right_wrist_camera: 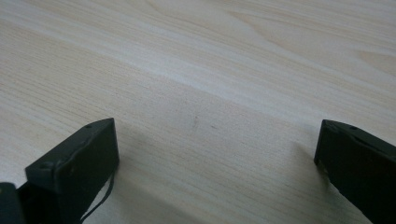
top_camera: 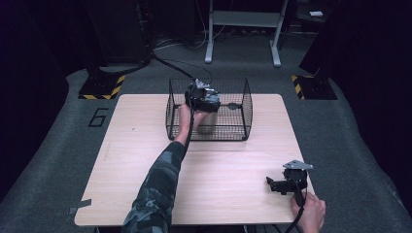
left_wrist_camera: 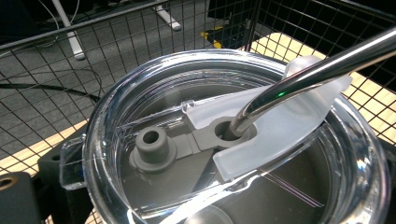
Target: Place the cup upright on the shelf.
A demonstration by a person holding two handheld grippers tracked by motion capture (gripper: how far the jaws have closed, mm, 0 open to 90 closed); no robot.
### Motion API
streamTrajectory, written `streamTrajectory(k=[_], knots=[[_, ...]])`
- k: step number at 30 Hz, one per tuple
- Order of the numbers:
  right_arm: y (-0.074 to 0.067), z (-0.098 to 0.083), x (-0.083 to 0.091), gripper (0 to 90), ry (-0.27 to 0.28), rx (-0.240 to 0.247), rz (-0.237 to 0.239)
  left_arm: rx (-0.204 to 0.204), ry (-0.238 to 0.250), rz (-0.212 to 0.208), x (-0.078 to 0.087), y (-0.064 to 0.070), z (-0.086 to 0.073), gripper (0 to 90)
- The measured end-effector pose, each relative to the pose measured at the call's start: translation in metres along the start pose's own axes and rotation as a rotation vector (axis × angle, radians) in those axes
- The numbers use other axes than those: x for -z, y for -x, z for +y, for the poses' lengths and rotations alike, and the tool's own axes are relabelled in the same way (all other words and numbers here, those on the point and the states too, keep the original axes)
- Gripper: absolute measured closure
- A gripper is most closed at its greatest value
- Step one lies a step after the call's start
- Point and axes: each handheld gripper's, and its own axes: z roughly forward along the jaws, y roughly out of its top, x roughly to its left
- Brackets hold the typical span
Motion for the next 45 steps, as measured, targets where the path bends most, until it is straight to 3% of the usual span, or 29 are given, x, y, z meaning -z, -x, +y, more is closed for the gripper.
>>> streamTrajectory(k=[11, 15, 27, 45], knots=[[0.0, 0.0, 0.0, 0.0, 0.0, 0.001, 0.0, -0.022, -0.037, -0.02, 0.003, -0.005, -0.003, 3.8], [0.0, 0.0, 0.0, 0.0, -0.002, -0.001, 0.0, -0.017, -0.039, -0.026, 0.005, -0.006, -0.006, 3.7], [0.0, 0.0, 0.0, 0.0, -0.001, -0.002, 0.0, -0.056, -0.034, -0.02, 0.01, -0.002, -0.01, 3.5], [0.0, 0.0, 0.0, 0.0, -0.001, 0.0, 0.0, -0.054, -0.04, -0.045, 0.015, -0.001, -0.006, 0.0]])
